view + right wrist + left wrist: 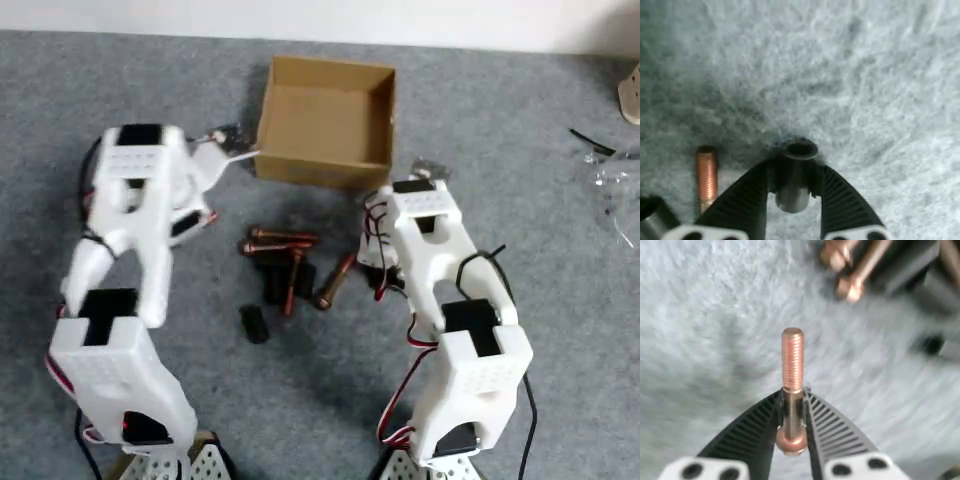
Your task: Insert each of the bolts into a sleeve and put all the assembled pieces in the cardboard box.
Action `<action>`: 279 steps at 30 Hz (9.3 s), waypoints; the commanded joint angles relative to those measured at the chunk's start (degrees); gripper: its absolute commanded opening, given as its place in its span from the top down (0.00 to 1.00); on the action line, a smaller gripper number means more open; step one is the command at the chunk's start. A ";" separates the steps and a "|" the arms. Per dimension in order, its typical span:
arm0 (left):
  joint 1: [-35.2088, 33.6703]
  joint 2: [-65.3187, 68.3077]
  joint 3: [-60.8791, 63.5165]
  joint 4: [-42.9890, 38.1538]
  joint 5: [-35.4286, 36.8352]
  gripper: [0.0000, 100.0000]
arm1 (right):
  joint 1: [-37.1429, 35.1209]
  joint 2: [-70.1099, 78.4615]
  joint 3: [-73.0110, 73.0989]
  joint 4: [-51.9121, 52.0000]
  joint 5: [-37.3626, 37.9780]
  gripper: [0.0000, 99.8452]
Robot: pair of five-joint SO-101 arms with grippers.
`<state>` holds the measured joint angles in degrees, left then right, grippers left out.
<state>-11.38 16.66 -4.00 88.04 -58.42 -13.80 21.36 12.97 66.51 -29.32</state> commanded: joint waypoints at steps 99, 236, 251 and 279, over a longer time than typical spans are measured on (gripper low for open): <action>-8.66 25.10 -29.85 8.26 125.80 0.84 | 1.10 0.48 -2.77 -5.85 3.16 1.00; -4.88 -96.31 54.55 -22.07 85.98 1.00 | -8.84 -72.75 53.76 -38.02 13.45 1.00; 12.53 -110.46 75.65 -52.66 86.51 1.00 | -20.00 -114.42 77.05 -43.82 16.97 1.00; 30.64 -110.55 62.37 -36.22 86.42 1.00 | -32.13 -126.64 88.31 -43.38 32.44 1.00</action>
<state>17.98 -92.97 61.85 51.74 27.82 -45.19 -103.91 95.69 24.75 2.33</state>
